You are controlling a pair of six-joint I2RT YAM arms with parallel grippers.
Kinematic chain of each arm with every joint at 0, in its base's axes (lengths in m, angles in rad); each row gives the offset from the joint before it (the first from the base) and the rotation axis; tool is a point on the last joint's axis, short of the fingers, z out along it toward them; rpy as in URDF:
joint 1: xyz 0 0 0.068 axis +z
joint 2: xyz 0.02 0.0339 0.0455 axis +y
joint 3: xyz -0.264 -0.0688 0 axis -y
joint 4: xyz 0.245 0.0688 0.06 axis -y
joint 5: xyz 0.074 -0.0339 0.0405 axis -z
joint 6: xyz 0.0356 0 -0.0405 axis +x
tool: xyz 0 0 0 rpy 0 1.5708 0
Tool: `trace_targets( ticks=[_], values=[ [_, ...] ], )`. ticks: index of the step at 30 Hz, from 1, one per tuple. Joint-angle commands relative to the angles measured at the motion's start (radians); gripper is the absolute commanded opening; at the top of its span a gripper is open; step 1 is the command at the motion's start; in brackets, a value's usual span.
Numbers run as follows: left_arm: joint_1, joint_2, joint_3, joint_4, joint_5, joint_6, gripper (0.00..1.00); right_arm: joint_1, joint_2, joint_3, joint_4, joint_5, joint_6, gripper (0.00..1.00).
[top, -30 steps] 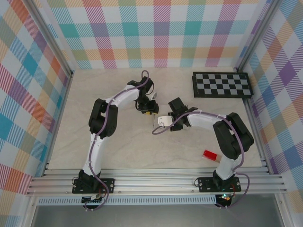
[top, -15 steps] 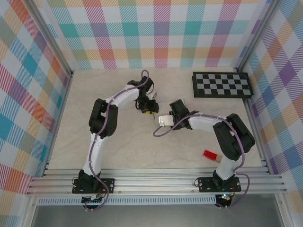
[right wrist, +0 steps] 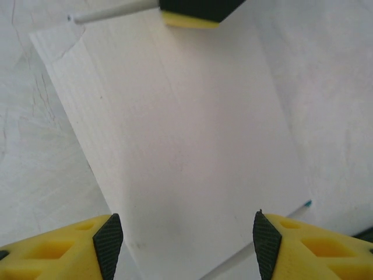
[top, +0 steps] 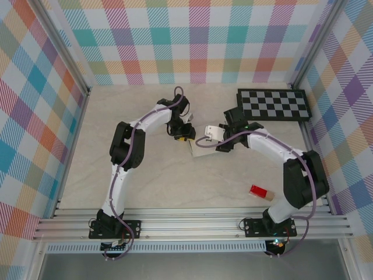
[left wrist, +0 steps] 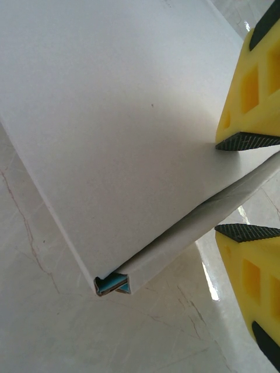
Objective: Fold the paper box
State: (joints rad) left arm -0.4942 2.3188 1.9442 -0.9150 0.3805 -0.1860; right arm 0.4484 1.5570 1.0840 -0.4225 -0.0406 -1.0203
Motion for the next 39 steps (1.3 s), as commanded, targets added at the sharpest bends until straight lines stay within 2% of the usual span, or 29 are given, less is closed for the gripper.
trace_targets(
  ticks=[1, 5, 8, 11, 14, 21, 24, 29, 32, 39],
  values=[
    [0.0, 0.044, 0.019, -0.044, -0.02, 0.002, 0.41, -0.014, -0.049, 0.019, -0.05, -0.018, 0.262, 0.62],
    [0.001, 0.038, 0.022, -0.037, 0.001, -0.001, 0.41, -0.083, -0.085, 0.042, -0.099, -0.01, 0.656, 0.59],
    [0.0, 0.031, 0.027, -0.03, 0.017, -0.009, 0.42, -0.15, -0.08, 0.035, -0.162, 0.002, 0.877, 0.59],
    [0.0, 0.024, 0.033, -0.02, 0.017, -0.023, 0.43, -0.257, -0.088, -0.016, -0.165, -0.047, 1.072, 0.57],
    [0.0, -0.01, 0.016, 0.022, 0.02, -0.064, 0.46, -0.343, -0.104, -0.089, -0.116, -0.122, 1.188, 0.53],
    [0.002, -0.146, -0.047, 0.081, 0.004, -0.148, 0.54, -0.366, -0.022, -0.066, -0.124, -0.235, 1.215, 0.52],
    [0.0, -0.208, -0.144, 0.124, 0.009, -0.178, 0.56, -0.366, 0.003, -0.067, -0.117, -0.258, 1.234, 0.52],
    [-0.037, -0.314, -0.345, 0.256, 0.017, -0.242, 0.54, -0.366, 0.054, -0.069, -0.08, -0.282, 1.231, 0.52],
    [-0.073, -0.319, -0.387, 0.312, -0.011, -0.23, 0.54, -0.364, 0.093, -0.051, -0.07, -0.301, 1.219, 0.49],
    [-0.116, -0.259, -0.378, 0.349, -0.034, -0.095, 0.54, -0.36, 0.14, -0.042, -0.054, -0.384, 1.157, 0.44]
  ],
)
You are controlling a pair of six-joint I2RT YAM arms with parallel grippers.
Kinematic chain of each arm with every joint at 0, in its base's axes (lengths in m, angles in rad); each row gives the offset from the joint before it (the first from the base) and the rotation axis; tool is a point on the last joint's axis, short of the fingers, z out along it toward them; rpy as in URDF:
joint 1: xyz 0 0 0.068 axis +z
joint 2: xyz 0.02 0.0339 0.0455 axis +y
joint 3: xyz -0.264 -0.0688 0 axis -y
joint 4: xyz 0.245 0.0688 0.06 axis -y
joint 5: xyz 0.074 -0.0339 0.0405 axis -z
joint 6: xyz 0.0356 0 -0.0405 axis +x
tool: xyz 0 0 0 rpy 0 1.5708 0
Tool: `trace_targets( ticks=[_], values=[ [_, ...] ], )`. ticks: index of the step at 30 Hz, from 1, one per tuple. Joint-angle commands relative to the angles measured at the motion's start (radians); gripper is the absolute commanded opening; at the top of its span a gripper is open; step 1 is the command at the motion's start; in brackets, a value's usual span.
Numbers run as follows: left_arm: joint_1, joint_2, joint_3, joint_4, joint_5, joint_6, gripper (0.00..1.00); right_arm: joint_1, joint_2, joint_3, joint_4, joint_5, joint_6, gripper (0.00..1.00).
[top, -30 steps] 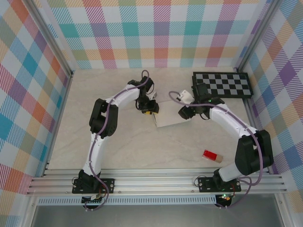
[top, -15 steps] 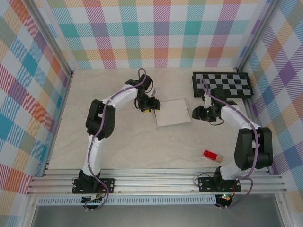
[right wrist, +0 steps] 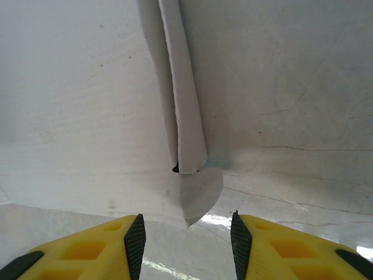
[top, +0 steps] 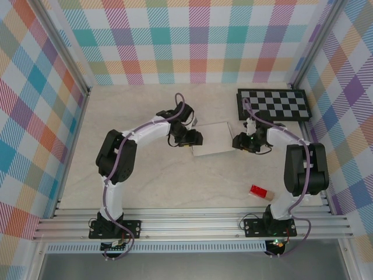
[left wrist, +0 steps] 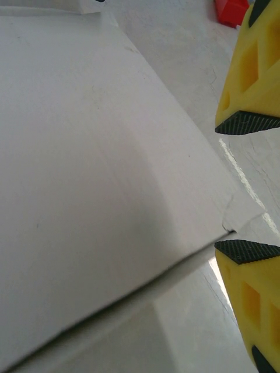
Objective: Fold the paper box
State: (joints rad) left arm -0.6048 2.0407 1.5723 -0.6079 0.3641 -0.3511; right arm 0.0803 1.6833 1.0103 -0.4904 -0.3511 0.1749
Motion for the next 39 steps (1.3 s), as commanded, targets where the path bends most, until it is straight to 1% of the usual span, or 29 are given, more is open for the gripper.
trace_targets(
  ticks=[1, 4, 6, 9, 11, 12, 15, 16, 18, 19, 21, 24, 27, 29, 31, 32, 37, 39],
  values=[
    [-0.008, 0.021, -0.005, 0.043, -0.022, 0.1, 0.54, 0.011, 0.016, 0.035, 0.008, -0.068, -0.052, 0.44],
    [-0.019, 0.016, -0.005, 0.033, -0.044, 0.194, 0.54, 0.019, 0.023, 0.044, -0.016, -0.034, -0.125, 0.44],
    [-0.021, 0.019, 0.008, 0.0, -0.063, 0.252, 0.54, 0.021, 0.02, 0.053, -0.024, -0.031, -0.206, 0.45],
    [-0.021, 0.009, 0.028, -0.062, -0.145, 0.321, 0.54, 0.024, -0.031, 0.038, 0.02, -0.042, -0.414, 0.47],
    [-0.022, -0.045, -0.009, -0.024, -0.151, 0.375, 0.55, 0.026, -0.071, 0.033, 0.033, -0.063, -0.524, 0.48],
    [-0.027, -0.079, -0.039, 0.014, -0.144, 0.413, 0.55, 0.026, -0.077, 0.046, 0.021, -0.065, -0.55, 0.49],
    [-0.047, -0.196, -0.15, 0.168, -0.134, 0.603, 0.58, 0.027, -0.061, 0.093, -0.044, -0.084, -0.62, 0.49],
    [-0.047, -0.215, -0.169, 0.195, -0.093, 0.692, 0.59, 0.027, -0.059, 0.092, -0.044, -0.086, -0.646, 0.49],
    [-0.048, -0.222, -0.171, 0.193, -0.016, 0.892, 0.59, 0.027, -0.064, 0.066, -0.011, -0.09, -0.709, 0.49],
    [-0.049, -0.217, -0.166, 0.188, -0.004, 0.978, 0.6, 0.027, -0.068, 0.053, 0.001, -0.101, -0.758, 0.49],
    [-0.048, -0.203, -0.151, 0.149, 0.018, 1.145, 0.6, 0.027, -0.064, 0.055, -0.019, -0.127, -0.848, 0.49],
    [-0.047, -0.151, -0.082, 0.001, 0.045, 1.364, 0.6, 0.027, -0.045, 0.112, -0.087, -0.135, -0.947, 0.49],
    [-0.047, -0.091, 0.008, -0.117, 0.031, 1.426, 0.6, 0.026, -0.008, 0.212, -0.21, -0.126, -1.011, 0.49],
    [-0.049, -0.059, 0.052, -0.15, 0.022, 1.426, 0.61, 0.027, 0.024, 0.263, -0.246, -0.071, -0.968, 0.49],
    [-0.054, -0.046, 0.06, -0.143, 0.008, 1.422, 0.63, 0.027, 0.042, 0.278, -0.235, -0.039, -0.864, 0.49],
    [-0.057, -0.044, 0.058, -0.129, -0.006, 1.413, 0.66, 0.027, 0.045, 0.279, -0.218, -0.033, -0.801, 0.49],
    [-0.072, -0.015, 0.047, -0.095, -0.064, 1.38, 0.67, 0.026, 0.039, 0.269, -0.159, 0.035, -0.328, 0.48],
    [-0.073, -0.006, 0.045, -0.082, -0.072, 1.363, 0.67, 0.021, 0.033, 0.239, -0.153, 0.015, -0.192, 0.48]
  ],
)
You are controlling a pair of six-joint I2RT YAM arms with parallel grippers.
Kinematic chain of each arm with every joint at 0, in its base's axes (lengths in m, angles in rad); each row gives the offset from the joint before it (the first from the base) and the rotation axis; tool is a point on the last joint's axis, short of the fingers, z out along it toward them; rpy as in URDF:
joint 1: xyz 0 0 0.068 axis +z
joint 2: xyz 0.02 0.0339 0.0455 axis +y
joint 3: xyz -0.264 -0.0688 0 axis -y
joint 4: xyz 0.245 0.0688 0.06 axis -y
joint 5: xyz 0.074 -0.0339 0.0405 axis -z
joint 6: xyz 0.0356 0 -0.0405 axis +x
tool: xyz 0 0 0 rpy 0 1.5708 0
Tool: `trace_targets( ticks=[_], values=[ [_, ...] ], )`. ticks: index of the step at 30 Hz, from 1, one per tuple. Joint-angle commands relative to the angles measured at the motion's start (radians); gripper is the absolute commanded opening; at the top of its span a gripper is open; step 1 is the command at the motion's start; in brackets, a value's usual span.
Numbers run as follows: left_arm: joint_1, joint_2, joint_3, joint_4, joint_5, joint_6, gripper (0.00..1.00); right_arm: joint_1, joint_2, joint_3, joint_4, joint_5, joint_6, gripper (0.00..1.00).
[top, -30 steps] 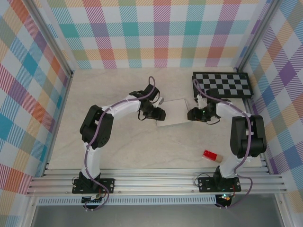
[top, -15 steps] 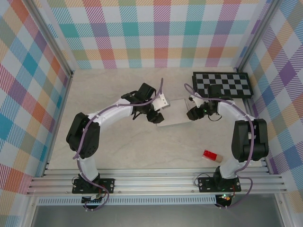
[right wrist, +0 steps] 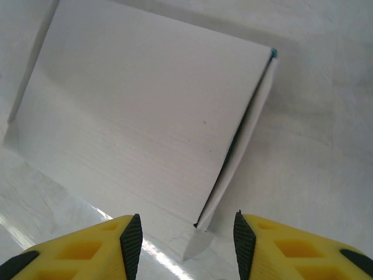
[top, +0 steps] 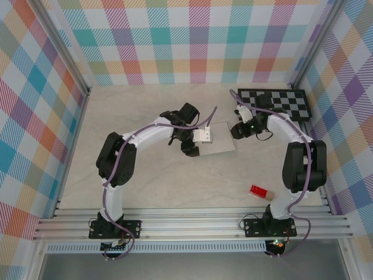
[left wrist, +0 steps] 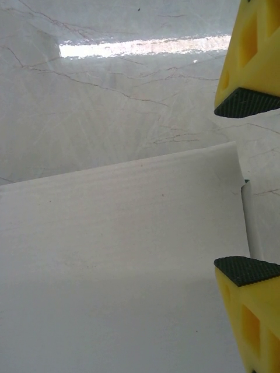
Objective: Fold the paper box
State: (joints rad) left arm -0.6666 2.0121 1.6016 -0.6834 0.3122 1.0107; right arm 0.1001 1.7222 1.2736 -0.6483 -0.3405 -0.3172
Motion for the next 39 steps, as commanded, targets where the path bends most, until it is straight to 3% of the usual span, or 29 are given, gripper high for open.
trace_targets(
  ticks=[1, 5, 11, 32, 39],
  values=[
    [-0.011, 0.026, 0.017, -0.005, -0.019, -0.006, 0.67, 0.001, -0.011, -0.048, 0.015, -0.017, 0.344, 0.48],
    [-0.011, 0.034, 0.021, -0.01, 0.002, -0.033, 0.67, 0.002, -0.012, -0.123, 0.058, -0.063, 0.48, 0.47],
    [-0.011, 0.051, 0.028, -0.022, -0.007, -0.045, 0.67, 0.001, -0.019, -0.215, 0.117, -0.052, 0.516, 0.47],
    [-0.011, 0.121, 0.098, -0.085, -0.044, -0.038, 0.68, 0.002, 0.064, -0.216, 0.178, -0.063, 0.486, 0.46],
    [-0.011, 0.136, 0.098, -0.098, -0.048, -0.039, 0.68, 0.002, 0.077, -0.221, 0.204, -0.111, 0.492, 0.37]
  ],
)
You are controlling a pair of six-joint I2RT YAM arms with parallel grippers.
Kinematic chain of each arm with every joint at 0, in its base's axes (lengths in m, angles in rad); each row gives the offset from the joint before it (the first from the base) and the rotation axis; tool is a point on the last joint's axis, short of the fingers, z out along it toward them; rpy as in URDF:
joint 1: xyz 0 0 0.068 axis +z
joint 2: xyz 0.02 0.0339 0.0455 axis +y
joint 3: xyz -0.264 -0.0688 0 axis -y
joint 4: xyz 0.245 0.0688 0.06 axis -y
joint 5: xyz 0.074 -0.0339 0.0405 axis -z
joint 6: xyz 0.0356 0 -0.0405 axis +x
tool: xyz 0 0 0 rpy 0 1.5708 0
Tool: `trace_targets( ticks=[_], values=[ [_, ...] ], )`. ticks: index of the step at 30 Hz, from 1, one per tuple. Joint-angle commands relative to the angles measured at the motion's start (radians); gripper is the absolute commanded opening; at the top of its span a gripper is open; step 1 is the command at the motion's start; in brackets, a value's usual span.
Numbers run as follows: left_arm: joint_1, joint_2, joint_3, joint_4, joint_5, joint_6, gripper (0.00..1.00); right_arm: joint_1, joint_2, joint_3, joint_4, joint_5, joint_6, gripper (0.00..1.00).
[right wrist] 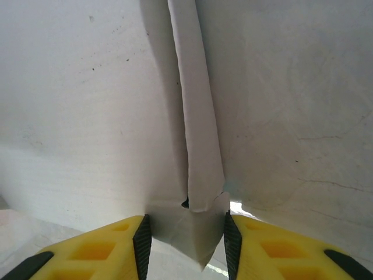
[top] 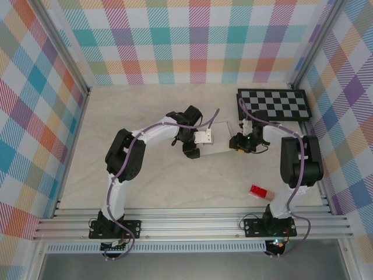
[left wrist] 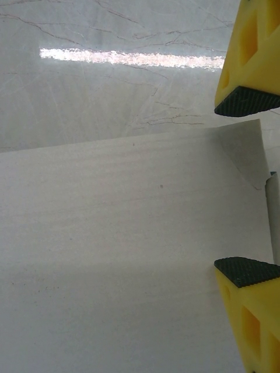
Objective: Fold the paper box
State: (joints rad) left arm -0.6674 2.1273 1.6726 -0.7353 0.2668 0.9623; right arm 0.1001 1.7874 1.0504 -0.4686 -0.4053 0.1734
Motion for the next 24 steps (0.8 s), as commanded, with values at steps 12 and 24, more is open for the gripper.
trace_targets(
  ticks=[12, 24],
  values=[
    [-0.011, 0.048, 0.055, -0.062, -0.02, 0.003, 0.68, 0.001, 0.009, 0.012, 0.036, -0.058, 0.001, 0.32],
    [-0.018, 0.074, 0.051, -0.072, -0.078, 0.024, 0.67, 0.001, -0.023, -0.044, 0.143, 0.012, 0.095, 0.35]
  ],
)
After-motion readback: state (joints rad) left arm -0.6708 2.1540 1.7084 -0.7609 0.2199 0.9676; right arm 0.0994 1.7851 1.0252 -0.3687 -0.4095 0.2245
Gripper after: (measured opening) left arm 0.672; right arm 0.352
